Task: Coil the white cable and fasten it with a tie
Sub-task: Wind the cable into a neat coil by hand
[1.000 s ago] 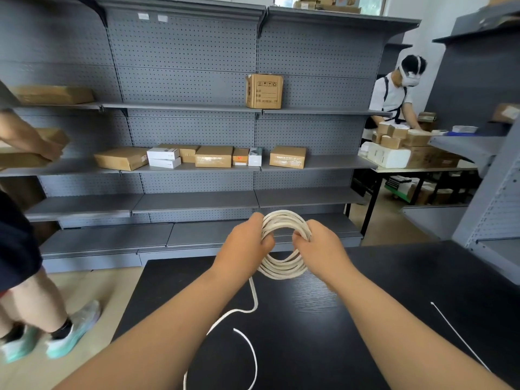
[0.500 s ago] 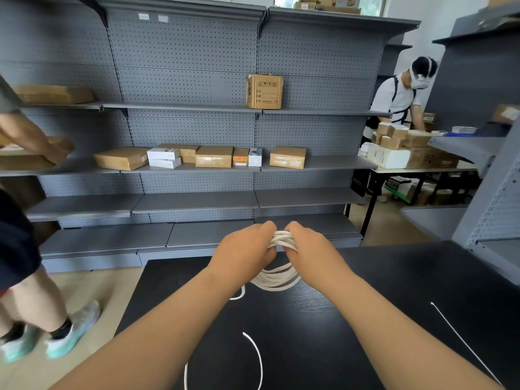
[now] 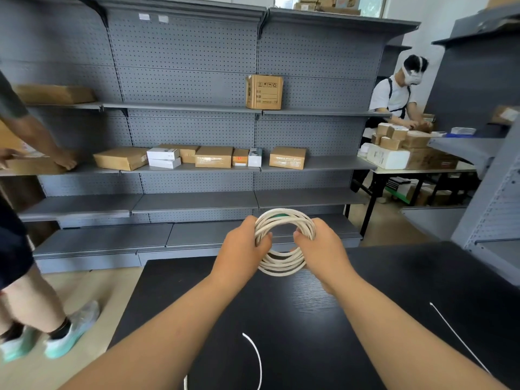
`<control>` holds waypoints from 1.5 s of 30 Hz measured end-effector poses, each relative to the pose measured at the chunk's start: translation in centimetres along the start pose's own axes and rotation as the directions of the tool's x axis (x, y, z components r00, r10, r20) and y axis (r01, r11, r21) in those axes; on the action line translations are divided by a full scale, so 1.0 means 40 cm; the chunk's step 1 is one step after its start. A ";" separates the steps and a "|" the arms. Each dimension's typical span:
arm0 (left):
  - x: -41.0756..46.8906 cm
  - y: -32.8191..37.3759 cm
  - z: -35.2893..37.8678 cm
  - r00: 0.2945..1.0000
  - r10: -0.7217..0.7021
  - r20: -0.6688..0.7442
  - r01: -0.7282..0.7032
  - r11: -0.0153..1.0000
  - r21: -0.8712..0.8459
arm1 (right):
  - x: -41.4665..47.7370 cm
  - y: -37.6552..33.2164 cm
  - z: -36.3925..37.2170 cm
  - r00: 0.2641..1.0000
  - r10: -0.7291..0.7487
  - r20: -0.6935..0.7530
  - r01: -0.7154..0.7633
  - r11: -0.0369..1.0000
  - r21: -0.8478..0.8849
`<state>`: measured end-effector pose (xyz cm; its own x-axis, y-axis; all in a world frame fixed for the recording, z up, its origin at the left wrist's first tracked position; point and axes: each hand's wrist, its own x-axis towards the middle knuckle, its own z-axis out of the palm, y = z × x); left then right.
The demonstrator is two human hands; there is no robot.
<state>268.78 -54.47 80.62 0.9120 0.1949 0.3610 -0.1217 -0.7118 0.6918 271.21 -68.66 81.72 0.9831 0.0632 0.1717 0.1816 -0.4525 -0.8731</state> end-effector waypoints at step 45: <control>-0.007 0.018 0.008 0.968 0.200 0.153 -0.248 0.862 0.442 | -0.004 0.004 0.005 0.940 -0.204 0.273 0.323 0.787 -0.525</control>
<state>268.57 -55.23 80.81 0.9180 -0.0568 0.3926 -0.1580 -0.9602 0.2303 271.08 -68.57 81.44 0.8933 0.3944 0.2153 0.4490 -0.8030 -0.3919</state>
